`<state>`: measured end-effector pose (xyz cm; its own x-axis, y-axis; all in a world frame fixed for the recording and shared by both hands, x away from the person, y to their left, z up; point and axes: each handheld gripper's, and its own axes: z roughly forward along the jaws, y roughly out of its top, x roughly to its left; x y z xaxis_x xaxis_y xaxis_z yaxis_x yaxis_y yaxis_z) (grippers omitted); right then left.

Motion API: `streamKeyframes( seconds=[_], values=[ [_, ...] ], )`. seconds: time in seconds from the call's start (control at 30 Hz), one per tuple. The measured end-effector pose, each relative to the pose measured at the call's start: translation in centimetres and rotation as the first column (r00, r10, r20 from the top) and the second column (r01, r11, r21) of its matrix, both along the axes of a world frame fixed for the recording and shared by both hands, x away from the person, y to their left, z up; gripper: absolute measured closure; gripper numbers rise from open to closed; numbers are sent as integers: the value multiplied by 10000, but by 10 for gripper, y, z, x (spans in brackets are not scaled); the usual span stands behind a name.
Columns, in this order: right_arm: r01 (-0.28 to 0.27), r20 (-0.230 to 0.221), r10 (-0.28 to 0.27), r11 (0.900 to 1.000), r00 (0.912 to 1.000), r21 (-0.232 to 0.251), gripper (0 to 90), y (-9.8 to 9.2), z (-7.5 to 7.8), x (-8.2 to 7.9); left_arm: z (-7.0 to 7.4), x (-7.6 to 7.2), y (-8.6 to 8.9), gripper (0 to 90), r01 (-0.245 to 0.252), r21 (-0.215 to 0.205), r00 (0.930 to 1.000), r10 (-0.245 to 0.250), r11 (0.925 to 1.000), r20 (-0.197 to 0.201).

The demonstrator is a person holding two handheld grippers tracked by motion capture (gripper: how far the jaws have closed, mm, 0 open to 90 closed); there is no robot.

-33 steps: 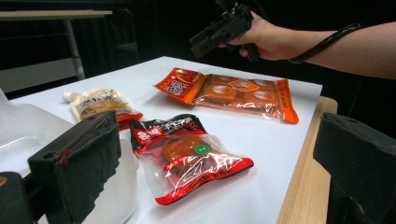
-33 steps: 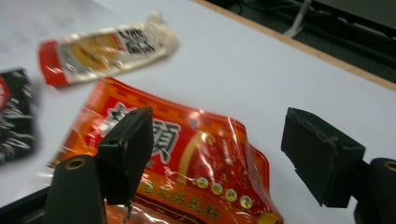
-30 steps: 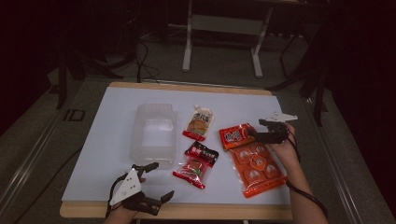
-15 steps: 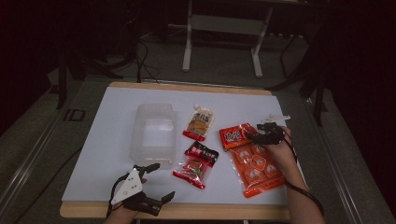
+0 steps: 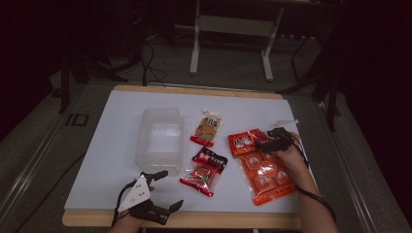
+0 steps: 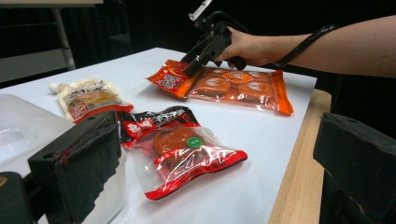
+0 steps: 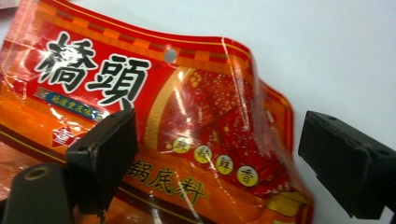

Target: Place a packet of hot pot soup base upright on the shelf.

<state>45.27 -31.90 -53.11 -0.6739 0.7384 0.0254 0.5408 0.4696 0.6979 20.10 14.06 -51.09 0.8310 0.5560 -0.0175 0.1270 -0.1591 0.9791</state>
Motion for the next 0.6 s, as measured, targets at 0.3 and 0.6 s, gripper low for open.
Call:
streamKeyframes(
  seconds=[0.3, 0.6],
  values=[
    [-319, 142, 324, 9991, 9994, -282, 331, 6, 1, -5, -1, 0, -1, 13, 15, 99, 10000, -15, 9999, -5],
    [541, 1269, -339, 9857, 9913, -1596, 728, 21, 2, -11, -1, 0, -1, 13, 91, 149, 9999, -90, 9998, -59]
  ],
)
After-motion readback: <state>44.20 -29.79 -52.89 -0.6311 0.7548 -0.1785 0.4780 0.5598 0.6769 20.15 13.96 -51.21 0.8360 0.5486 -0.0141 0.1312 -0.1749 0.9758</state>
